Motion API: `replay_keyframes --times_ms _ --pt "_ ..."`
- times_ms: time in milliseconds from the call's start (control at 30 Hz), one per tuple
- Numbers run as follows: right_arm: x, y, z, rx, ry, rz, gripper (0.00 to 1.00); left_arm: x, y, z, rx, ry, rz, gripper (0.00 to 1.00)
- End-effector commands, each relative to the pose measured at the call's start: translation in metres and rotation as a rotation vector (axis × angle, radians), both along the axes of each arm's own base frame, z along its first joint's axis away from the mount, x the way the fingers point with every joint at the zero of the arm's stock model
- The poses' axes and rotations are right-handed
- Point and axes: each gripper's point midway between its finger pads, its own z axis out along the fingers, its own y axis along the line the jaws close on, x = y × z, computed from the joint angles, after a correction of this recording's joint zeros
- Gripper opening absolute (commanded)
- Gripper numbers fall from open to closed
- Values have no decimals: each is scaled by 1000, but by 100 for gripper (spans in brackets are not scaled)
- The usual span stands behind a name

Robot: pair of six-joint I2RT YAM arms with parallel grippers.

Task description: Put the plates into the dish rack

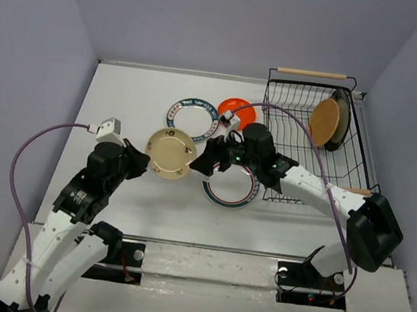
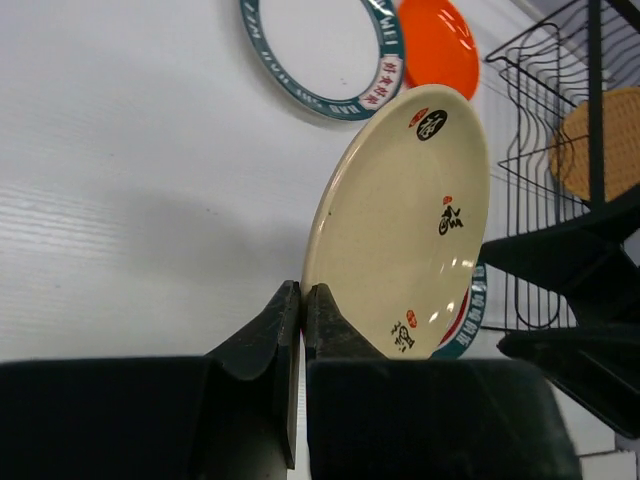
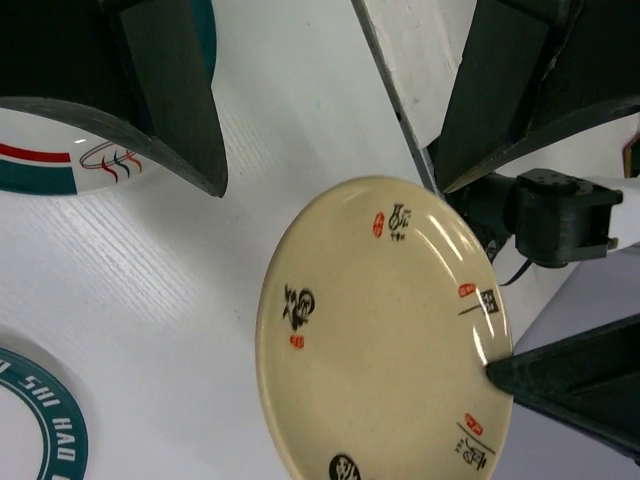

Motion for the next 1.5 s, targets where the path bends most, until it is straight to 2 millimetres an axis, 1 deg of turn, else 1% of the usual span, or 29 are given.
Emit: replay_keyframes --times_ms 0,133,200,267,367,400,467,500,567,600,633,700,733,833,867,900,933,967,1067,1100,1133,1167,1200,1233,1300,1333,1367,1400,1467 --pt "13 9 44 73 -73 -35 91 3 -26 23 -49 -149 -155 6" --pt "28 1 38 25 -79 -133 91 0 -28 42 -54 -235 -184 6" --pt "30 -2 34 14 -70 -152 91 -3 -36 50 -69 -267 -233 6" --pt "25 1 34 24 -56 -123 91 -6 -44 59 -86 -304 -278 6" --pt "11 14 41 73 -35 -16 81 -9 -59 62 -120 -345 -358 6" --pt "5 17 42 87 -26 21 65 -12 -64 65 -131 -358 -394 6" --pt "4 17 49 111 -27 22 32 -12 -70 67 -137 -379 -427 6" --pt "5 17 56 131 -45 13 8 -11 -74 67 -129 -390 -453 8" --pt "14 6 73 163 -82 -60 7 -7 -76 67 -113 -393 -463 38" --pt "23 -2 78 164 -102 -107 7 -3 -77 63 -83 -385 -475 56" --pt "34 -15 92 171 -152 -184 7 -1 -77 62 -70 -383 -477 81" --pt "56 -41 98 136 -171 -298 7 5 -75 62 -38 -385 -463 99" --pt "82 -70 103 113 -192 -418 7 10 -71 59 -8 -385 -447 99" --pt "114 -132 126 30 -270 -626 7 14 -66 60 30 -403 -425 99" --pt "135 -174 130 -30 -308 -800 7 14 -65 60 38 -408 -424 99" --pt "141 -198 141 -92 -367 -876 7 13 -65 61 37 -415 -425 99" --pt "149 -232 148 -157 -408 -1028 7 12 -65 62 41 -419 -434 99" --pt "156 -258 154 -248 -464 -1105 7 11 -65 62 50 -423 -441 99" --pt "170 -312 151 -400 -495 -1275 7 8 -67 64 51 -429 -460 99" --pt "176 -338 147 -447 -490 -1325 7 7 -68 65 56 -434 -471 99" --pt "187 -343 135 -469 -468 -1310 7 6 -70 65 54 -434 -487 99" --pt "193 -364 128 -495 -452 -1339 7 6 -71 65 55 -435 -494 99" --pt "197 -373 125 -509 -448 -1351 7 6 -72 65 52 -434 -503 99" --pt "208 -378 111 -532 -431 -1336 7 5 -73 64 51 -432 -507 99" --pt "220 -391 105 -564 -443 -1322 7 5 -74 62 48 -423 -508 99" --pt "225 -403 101 -581 -439 -1337 7 5 -76 61 49 -420 -510 99" --pt "233 -404 103 -580 -448 -1325 7 5 -76 62 49 -423 -512 99" --pt "244 -407 84 -623 -423 -1303 7 4 -78 61 49 -421 -517 99" --pt "256 -413 64 -670 -393 -1292 7 3 -79 61 48 -421 -521 99"
